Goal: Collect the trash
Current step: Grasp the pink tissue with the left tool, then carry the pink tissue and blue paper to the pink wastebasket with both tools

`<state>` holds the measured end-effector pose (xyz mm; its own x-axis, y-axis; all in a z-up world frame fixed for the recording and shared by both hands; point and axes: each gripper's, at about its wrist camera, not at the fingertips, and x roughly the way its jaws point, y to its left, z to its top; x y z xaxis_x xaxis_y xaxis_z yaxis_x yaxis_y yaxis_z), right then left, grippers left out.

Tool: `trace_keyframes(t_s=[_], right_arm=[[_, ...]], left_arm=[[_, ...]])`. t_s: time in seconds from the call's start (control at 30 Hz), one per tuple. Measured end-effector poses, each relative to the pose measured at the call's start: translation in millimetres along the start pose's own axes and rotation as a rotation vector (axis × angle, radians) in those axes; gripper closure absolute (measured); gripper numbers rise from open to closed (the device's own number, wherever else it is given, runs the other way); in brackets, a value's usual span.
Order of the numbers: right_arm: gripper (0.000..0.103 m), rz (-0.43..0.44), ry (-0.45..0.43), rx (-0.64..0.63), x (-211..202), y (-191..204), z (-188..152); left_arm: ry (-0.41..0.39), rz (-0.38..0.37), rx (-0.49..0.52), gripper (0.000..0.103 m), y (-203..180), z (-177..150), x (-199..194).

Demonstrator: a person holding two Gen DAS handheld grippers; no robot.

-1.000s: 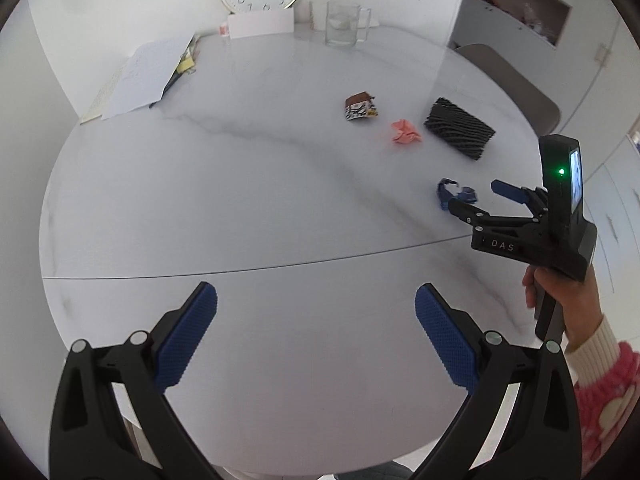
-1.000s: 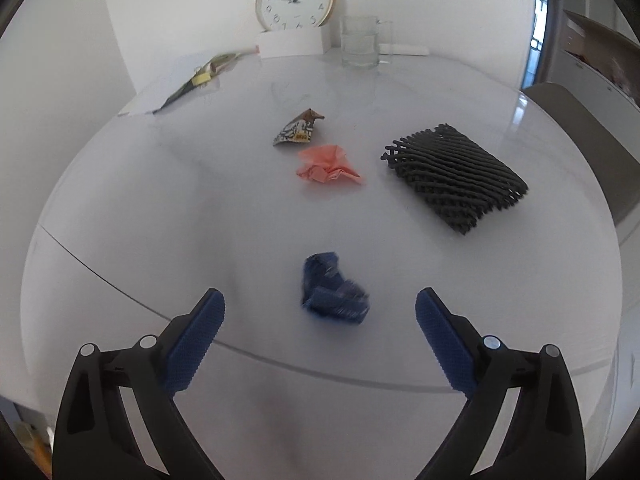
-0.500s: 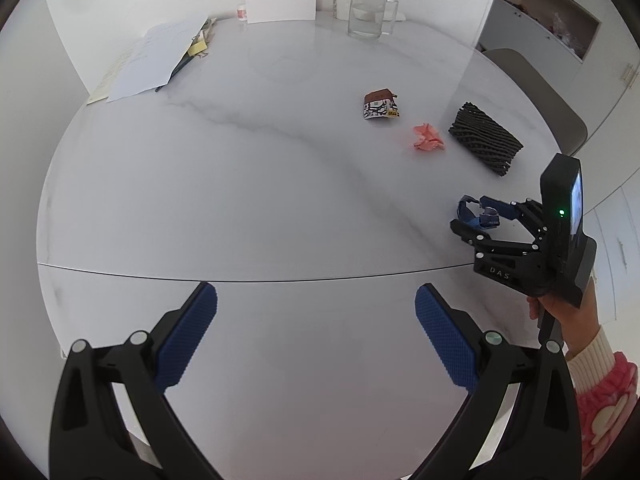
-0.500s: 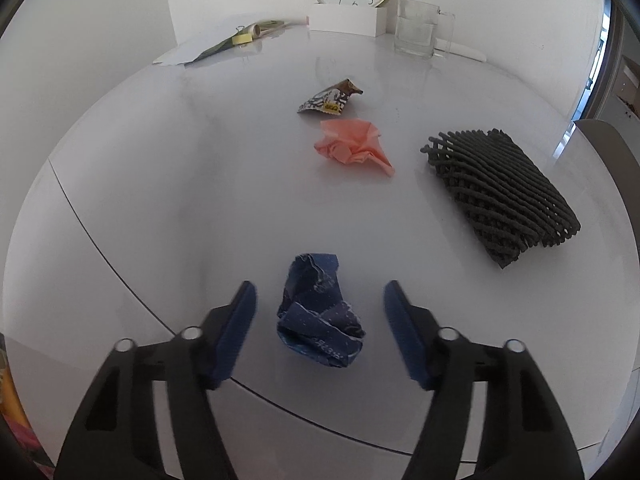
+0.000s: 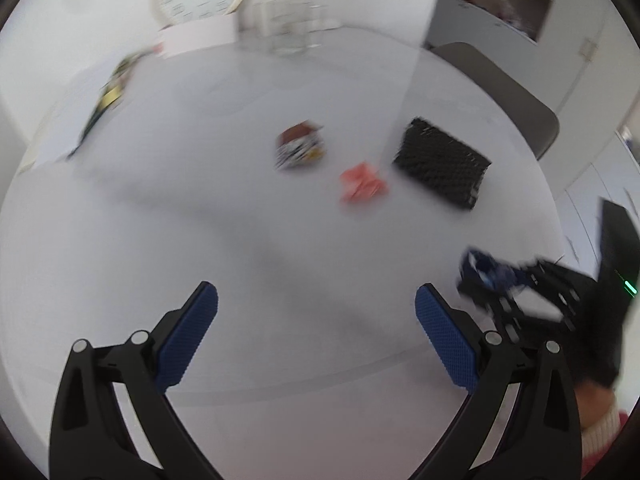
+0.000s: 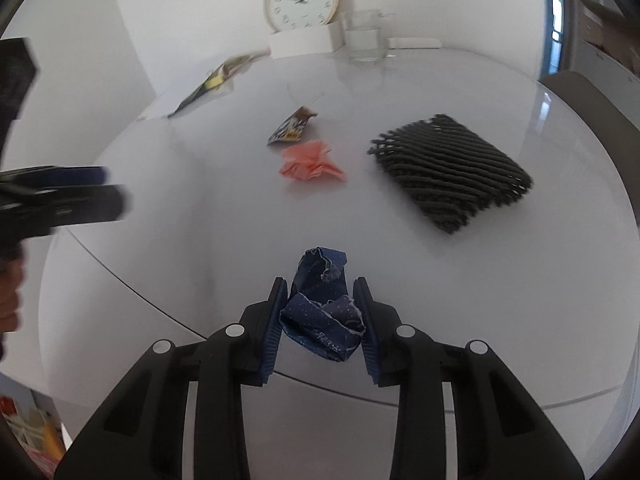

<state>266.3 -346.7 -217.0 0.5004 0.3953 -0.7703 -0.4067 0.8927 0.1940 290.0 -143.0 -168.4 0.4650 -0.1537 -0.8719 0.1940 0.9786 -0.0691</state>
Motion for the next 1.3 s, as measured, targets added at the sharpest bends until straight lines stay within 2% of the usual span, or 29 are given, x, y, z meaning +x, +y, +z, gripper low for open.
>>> trace_keyframes(t_s=[0.23, 0.3, 0.4, 0.47, 0.5, 0.53, 0.57, 0.6, 0.7, 0.87, 1.03, 1.17, 1.3], right_arm=[[0.068, 0.015, -0.043, 0.068, -31, -13, -5], [0.068, 0.014, -0.046, 0.077, -32, -14, -7], [0.068, 0.015, -0.048, 0.097, -29, -19, -9], [0.068, 0.015, -0.049, 0.110, -28, -22, -12], [0.068, 0.013, -0.049, 0.116, -28, -24, -13], [0.068, 0.013, -0.048, 0.122, -27, -25, -14], [0.068, 0.015, -0.047, 0.127, -26, -27, -15], [0.068, 0.015, -0.046, 0.129, -25, -27, -16], [0.068, 0.017, -0.040, 0.135, -21, -27, -16], [0.068, 0.015, -0.041, 0.132, -22, -19, -14], [0.068, 0.003, -0.044, 0.122, -33, 1, -11], [0.068, -0.002, -0.040, 0.067, -52, 40, -12], [0.068, 0.022, -0.023, 0.003, -76, 100, -24]], left_arm=[[-0.005, -0.026, 0.127, 0.009, -28, 44, 74], [0.008, -0.032, 0.133, 0.014, -29, 53, 94], [0.039, -0.042, 0.134, 0.027, -33, 61, 122], [0.048, -0.037, 0.157, 0.042, -38, 63, 135], [0.033, -0.024, 0.171, 0.044, -40, 63, 135], [0.020, -0.020, 0.185, 0.054, -43, 63, 135], [0.015, -0.030, 0.191, 0.070, -44, 64, 133], [0.014, -0.039, 0.190, 0.077, -45, 66, 133], [0.001, -0.059, 0.182, 0.078, -45, 68, 129], [-0.013, -0.073, 0.174, 0.079, -40, 66, 112], [-0.036, -0.089, 0.110, 0.079, -18, 49, 58], [-0.028, -0.061, 0.064, 0.079, 6, 14, 4], [0.015, -0.053, 0.053, 0.079, 29, -49, -58]])
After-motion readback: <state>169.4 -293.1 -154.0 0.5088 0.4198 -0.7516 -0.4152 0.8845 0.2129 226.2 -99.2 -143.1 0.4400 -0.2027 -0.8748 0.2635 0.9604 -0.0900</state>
